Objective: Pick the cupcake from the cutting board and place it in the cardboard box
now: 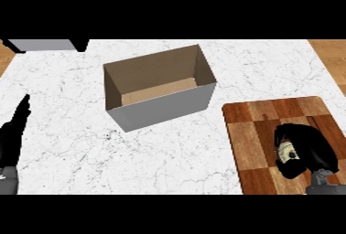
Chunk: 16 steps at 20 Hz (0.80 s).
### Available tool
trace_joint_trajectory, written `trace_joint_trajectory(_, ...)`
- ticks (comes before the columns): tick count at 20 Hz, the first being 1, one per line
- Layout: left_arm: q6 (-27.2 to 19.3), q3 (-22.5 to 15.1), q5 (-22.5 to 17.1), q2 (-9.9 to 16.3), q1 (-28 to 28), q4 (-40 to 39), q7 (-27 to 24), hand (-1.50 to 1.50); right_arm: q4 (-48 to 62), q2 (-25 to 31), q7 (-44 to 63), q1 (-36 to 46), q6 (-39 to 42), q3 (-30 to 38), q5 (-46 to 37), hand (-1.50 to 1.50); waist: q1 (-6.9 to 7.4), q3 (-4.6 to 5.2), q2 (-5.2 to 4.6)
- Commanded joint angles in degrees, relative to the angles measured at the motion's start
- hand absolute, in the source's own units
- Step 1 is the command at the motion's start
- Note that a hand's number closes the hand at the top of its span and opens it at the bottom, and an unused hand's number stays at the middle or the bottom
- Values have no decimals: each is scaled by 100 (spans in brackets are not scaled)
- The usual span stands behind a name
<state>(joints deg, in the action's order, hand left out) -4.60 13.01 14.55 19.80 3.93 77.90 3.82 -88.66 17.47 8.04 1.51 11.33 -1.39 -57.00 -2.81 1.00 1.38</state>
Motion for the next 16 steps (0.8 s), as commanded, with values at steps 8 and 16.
trace_joint_trajectory(8,122,78,-66,99,-66,-9,-103,0,-3605,-1196,3069,-607,-119,-1351,-2260,150,133,-73,-59)
trace_joint_trajectory(16,153,-84,28,-12,265,11,34,0,-3887,-1729,3967,608,954,-3246,-3394,150,311,-94,-126)
